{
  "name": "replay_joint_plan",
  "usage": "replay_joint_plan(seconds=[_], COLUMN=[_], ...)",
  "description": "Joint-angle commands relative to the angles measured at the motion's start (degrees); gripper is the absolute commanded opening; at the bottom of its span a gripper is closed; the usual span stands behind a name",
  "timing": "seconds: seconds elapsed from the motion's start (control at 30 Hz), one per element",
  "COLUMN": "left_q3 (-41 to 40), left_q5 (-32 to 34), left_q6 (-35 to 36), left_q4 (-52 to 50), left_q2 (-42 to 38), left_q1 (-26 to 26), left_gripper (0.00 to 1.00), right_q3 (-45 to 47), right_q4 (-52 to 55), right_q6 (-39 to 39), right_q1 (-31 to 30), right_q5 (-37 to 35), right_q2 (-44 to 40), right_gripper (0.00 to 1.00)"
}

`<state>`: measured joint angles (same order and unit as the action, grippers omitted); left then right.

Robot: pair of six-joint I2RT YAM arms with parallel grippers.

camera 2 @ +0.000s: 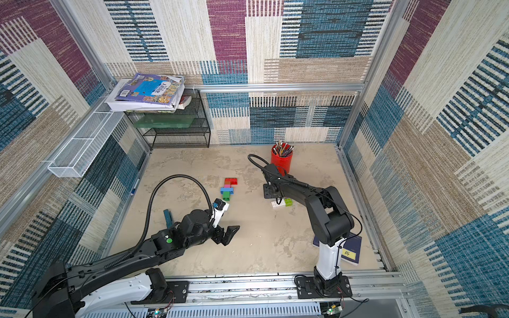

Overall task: Assemble the letter f with lego
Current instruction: Move the lego brick at the center of the board.

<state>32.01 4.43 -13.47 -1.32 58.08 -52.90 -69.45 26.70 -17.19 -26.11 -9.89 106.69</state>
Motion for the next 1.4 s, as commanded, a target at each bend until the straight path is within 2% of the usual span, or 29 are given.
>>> replay_joint_plan(seconds=[0.0, 0.17, 0.3, 0.7, 0.87, 1.13, 1.37], left_q3=[-0.3, -0.8, -1.0, -4.9, -6.5, -9.9, -10.6], left_q5=[0.9, 1.5, 4.2, 5.0, 4.1, 6.0, 6.3], left_q6=[-1.1, -1.7, -4.2, -5.1, -4.3, -6.0, -6.3], left_q4=[-0.2, -1.0, -2.1, -6.9, -7.7, -9.4, -10.4], left_q2=[-0.7, -2.1, -3.3, -10.6, -14.5, -22.3, -24.8], left_q1=[0.0, 0.1, 0.1, 0.0, 0.1, 0.1, 0.1], left_gripper=[0.99, 0.99, 0.99, 0.99, 0.99, 0.99, 0.99], right_q3=[-0.7, 0.1, 0.8, 1.5, 2.0, 4.3, 5.2], right_q4=[-0.4, -0.9, -0.9, -0.6, -0.8, -2.6, -3.0], right_q6=[1.7, 5.7, 9.8, 23.6, 26.7, 30.4, 32.6], right_q1=[0.1, -0.2, -1.3, -9.2, -12.9, -17.3, -20.1], right_q5=[0.4, 2.3, 4.1, 12.6, 15.1, 19.0, 20.1], right_q2=[0.6, -1.5, -4.4, -6.1, -5.3, -5.7, -6.0], right_gripper=[0.39, 0.32, 0.32, 0.32, 0.30, 0.29, 0.28])
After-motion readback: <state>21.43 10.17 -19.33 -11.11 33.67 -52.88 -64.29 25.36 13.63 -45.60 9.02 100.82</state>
